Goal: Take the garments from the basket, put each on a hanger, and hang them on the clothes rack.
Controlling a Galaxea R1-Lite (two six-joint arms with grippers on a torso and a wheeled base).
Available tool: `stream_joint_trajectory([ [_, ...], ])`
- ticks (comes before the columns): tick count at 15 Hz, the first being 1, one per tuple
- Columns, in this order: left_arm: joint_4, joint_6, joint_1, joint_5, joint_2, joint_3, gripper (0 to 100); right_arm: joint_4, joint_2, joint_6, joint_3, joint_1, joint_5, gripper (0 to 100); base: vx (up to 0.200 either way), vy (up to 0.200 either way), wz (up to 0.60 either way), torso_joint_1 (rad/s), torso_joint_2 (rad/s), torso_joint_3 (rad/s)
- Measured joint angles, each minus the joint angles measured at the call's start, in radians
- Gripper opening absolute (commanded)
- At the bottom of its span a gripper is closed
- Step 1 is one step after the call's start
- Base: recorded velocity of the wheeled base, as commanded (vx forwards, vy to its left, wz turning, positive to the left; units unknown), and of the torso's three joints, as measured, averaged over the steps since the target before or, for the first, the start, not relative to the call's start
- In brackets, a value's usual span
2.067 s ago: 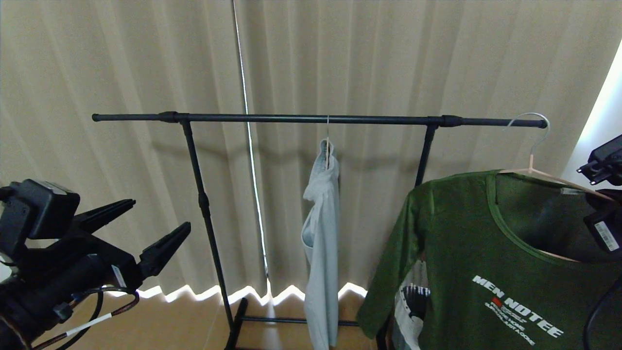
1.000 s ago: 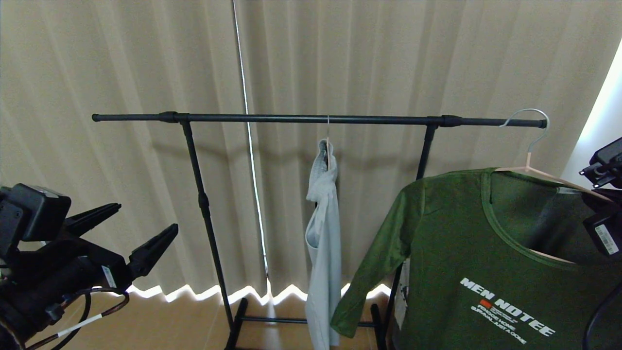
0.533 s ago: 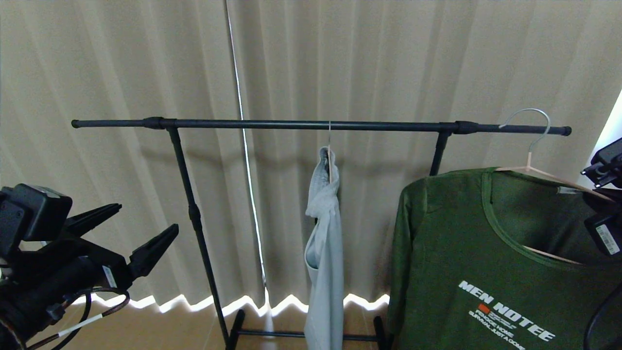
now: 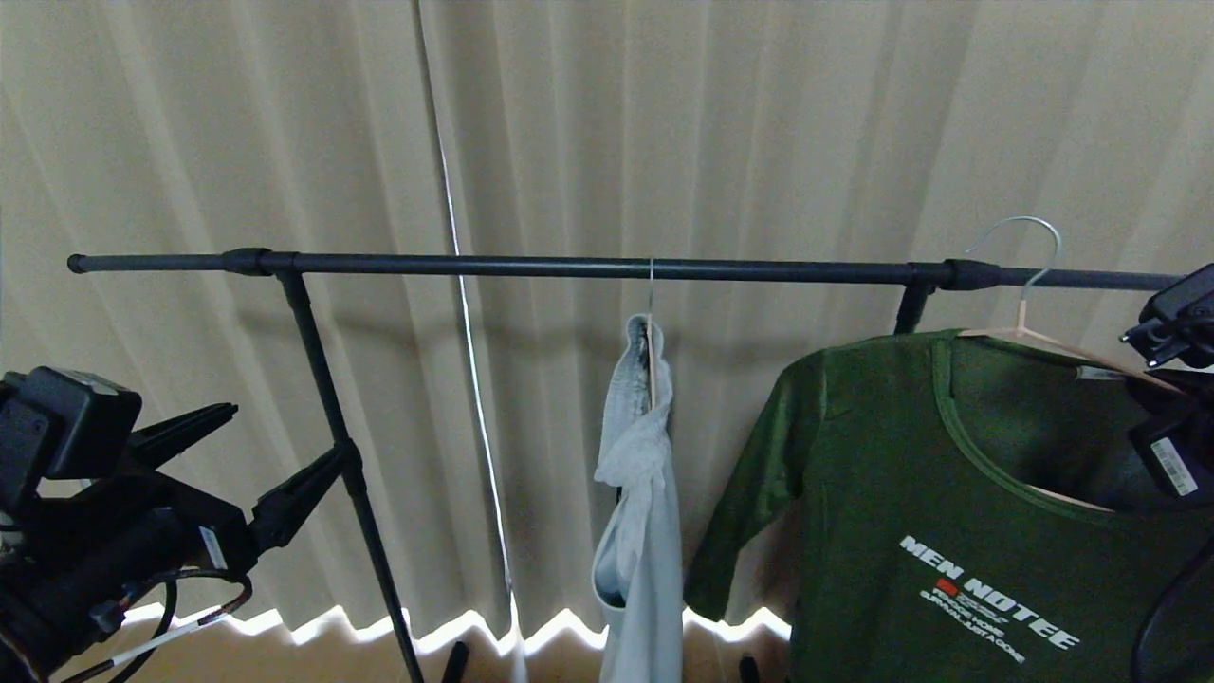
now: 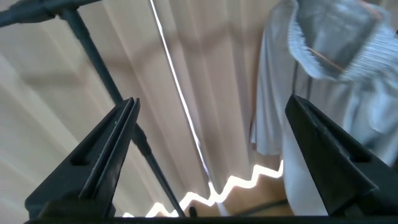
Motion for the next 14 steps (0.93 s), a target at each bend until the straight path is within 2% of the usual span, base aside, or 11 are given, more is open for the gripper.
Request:
stream_joint_trajectory([
  [3, 0.000, 0.001, -0.002, 0.000, -0.004, 0.007, 100, 0.000, 0.058, 0.074, -0.013, 0.038, -0.002, 0, 0.000, 0.000, 0.00, 0.000, 0.00, 0.000],
  [6, 0.000, -0.001, 0.001, 0.000, -0.006, 0.007, 100, 0.002, 0.167, 0.145, -0.086, 0.071, -0.008, 0, 0.000, 0.000, 0.00, 0.000, 0.00, 0.000],
  [11, 0.000, -0.001, 0.003, 0.000, -0.006, 0.006, 100, 0.001, 0.351, 0.213, -0.219, 0.078, -0.024, 0, 0.000, 0.000, 0.00, 0.000, 0.00, 0.000],
  [14, 0.000, -0.001, 0.003, 0.000, -0.008, 0.006, 100, 0.000, 0.436, 0.234, -0.263, 0.077, -0.037, 0, 0.000, 0.000, 0.00, 0.000, 0.00, 0.000],
])
